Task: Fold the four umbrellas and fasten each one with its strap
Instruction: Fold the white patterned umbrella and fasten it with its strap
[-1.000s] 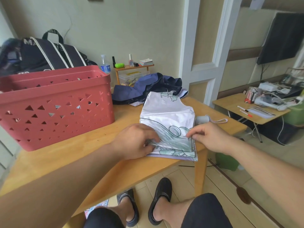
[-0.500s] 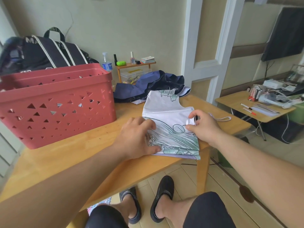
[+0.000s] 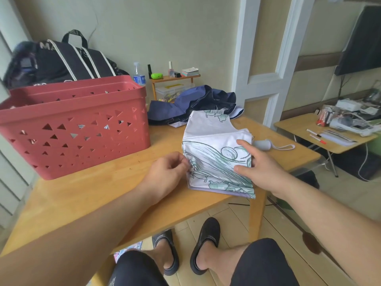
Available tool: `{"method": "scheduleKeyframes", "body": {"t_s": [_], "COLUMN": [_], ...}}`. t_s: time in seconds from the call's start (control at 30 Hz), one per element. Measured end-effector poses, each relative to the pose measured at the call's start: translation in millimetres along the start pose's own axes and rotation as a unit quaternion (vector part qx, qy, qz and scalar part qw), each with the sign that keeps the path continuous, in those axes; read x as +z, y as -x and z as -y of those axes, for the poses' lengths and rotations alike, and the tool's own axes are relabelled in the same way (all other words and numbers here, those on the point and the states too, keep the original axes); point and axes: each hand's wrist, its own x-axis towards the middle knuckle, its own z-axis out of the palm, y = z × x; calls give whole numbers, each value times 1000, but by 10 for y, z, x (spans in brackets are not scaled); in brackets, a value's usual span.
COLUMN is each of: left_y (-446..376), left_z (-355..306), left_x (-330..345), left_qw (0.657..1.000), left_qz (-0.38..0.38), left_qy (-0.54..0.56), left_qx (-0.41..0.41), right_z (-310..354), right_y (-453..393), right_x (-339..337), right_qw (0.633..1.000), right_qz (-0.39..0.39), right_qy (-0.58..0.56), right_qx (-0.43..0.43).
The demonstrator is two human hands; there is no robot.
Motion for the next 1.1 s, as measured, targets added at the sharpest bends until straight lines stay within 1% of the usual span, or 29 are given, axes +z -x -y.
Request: {"method": "scheduleKeyframes", "body": {"t_s": [0.07, 0.17, 0.3, 0.4, 0.57, 0.7, 0.77, 0.83, 0.93, 0.97, 1.07, 1.1], "left_y": [5, 44, 57, 40, 60, 80, 73, 54, 39, 41, 69, 79], "left_z": [47, 61, 74, 54, 27, 0, -3, -11, 15, 21, 13, 5], "left_x": [0, 7, 35, 35, 16, 8, 17, 23, 24, 20, 0, -8], "left_qw": [1000, 999, 990, 984, 983, 982, 979, 981, 986, 988, 996, 997], "left_qz": [3, 15, 14, 18, 2, -34, -21, -13, -13, -13, -5, 1], "left_qy": [-13, -38, -141, -175, -184, -178, -196, -183, -152, -140, -69, -42], "left_qx": [-6, 7, 25, 11, -4, -50, -56, -65, -69, -67, -65, -67], "right_z": [-4, 83, 216, 209, 157, 169, 173, 167, 169, 181, 223, 229], "right_y": [7, -7, -157, -269, -267, -240, -228, -229, -207, -189, -125, -112], "right_x": [16, 10, -35, -63, -53, 17, 50, 67, 58, 43, -26, -49], "right_qw": [1000, 1000, 992, 990, 988, 984, 981, 979, 982, 986, 998, 999], "right_qz": [0, -20, -52, -52, -50, -62, -69, -73, -71, -67, -31, -14], "right_qy": [9, 3, 111, 121, 134, 158, 176, 186, 170, 148, 21, -5], "right_qx": [-1, 5, 33, 55, 49, 46, 44, 41, 39, 38, 41, 45]}}
